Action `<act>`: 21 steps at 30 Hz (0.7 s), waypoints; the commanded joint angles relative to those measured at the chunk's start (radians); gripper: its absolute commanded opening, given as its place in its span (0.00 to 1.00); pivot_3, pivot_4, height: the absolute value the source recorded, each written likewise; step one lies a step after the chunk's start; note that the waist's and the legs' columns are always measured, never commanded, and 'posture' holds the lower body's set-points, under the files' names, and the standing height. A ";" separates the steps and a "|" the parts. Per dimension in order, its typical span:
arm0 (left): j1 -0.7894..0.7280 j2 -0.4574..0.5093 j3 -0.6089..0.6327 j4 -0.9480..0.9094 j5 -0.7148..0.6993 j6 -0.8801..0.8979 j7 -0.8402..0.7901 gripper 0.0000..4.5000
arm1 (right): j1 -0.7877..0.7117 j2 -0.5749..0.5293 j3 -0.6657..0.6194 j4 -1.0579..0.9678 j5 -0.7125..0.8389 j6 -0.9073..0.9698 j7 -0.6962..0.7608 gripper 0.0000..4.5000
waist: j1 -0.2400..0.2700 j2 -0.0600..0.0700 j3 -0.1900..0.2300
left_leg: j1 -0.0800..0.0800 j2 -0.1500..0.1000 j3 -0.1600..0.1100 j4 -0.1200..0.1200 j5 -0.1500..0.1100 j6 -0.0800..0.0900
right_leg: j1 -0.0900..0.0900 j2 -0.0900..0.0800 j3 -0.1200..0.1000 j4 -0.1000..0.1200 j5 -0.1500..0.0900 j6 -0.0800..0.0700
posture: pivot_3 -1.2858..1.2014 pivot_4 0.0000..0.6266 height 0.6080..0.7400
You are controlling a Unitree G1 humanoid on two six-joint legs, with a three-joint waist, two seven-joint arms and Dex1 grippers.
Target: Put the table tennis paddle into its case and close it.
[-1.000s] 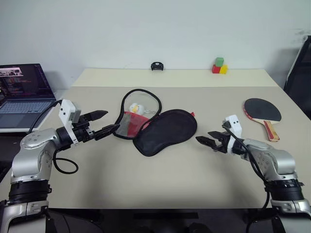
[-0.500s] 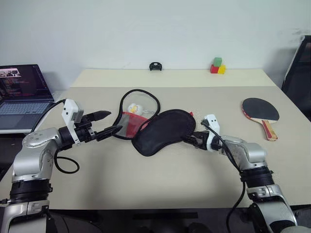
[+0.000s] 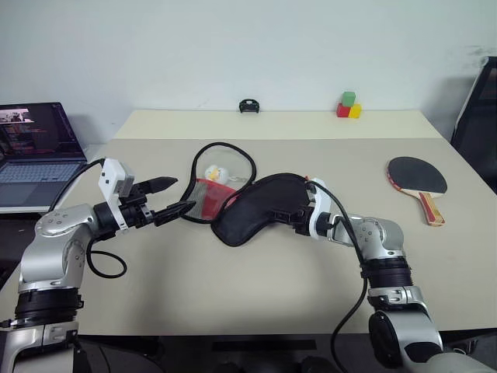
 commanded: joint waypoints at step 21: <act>0.030 0.001 0.013 -0.052 -0.013 -0.035 0.030 1.00 | -0.006 0.076 -0.160 -0.059 0.063 0.118 -0.201 0.00 | -0.002 0.000 0.000 | 0.000 0.000 0.000 0.000 0.000 0.000 | 0.000 0.000 0.000 0.000 0.000 0.000 | 0.52 0.24 1.00</act>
